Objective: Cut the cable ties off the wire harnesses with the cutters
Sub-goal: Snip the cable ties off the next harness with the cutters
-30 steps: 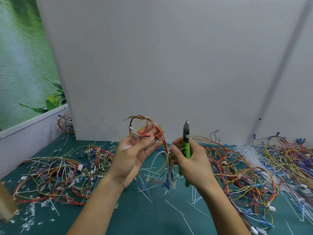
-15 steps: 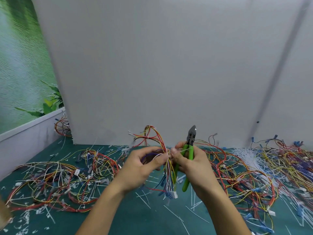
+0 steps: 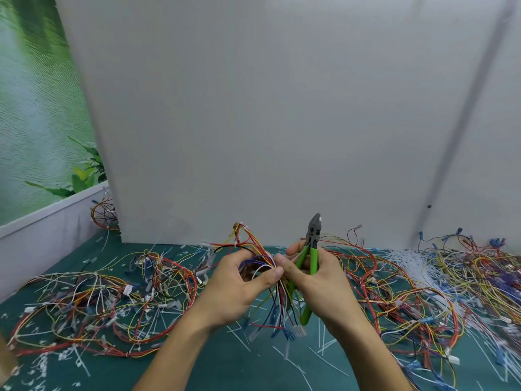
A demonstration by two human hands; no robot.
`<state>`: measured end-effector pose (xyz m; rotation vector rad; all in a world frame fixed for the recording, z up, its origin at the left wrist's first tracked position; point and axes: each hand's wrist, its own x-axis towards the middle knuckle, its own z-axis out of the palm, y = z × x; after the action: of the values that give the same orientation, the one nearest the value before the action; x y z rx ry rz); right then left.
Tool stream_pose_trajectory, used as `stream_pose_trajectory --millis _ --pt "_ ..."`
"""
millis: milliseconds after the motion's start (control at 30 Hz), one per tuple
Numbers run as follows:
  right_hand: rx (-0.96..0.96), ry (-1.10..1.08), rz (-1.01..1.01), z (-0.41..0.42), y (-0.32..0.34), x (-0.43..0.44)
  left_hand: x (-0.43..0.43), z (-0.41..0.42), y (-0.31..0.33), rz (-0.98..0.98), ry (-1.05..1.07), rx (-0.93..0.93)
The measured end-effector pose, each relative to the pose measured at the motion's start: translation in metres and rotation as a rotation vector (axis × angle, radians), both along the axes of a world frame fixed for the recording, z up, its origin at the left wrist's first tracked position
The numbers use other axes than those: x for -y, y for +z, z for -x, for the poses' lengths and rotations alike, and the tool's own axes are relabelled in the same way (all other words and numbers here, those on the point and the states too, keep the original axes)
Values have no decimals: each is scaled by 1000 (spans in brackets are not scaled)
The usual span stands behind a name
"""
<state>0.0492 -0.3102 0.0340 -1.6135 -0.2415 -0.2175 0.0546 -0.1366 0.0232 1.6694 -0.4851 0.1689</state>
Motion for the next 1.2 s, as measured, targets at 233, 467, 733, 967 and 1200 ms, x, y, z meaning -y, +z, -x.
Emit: stream_pose_trajectory --millis 233,467,733,967,1200 --pt "-28 91 10 3 5 8 -2 2 2 -45 33 29" --pt "47 34 21 6 6 5 -1 2 3 -5 38 -16" --pt "89 93 -16 6 8 8 7 8 5 146 -27 -121" --pt "77 93 -88 6 10 8 12 9 4 368 -86 -307" --pt "-14 138 -192 7 11 8 16 8 4 478 -180 -392"
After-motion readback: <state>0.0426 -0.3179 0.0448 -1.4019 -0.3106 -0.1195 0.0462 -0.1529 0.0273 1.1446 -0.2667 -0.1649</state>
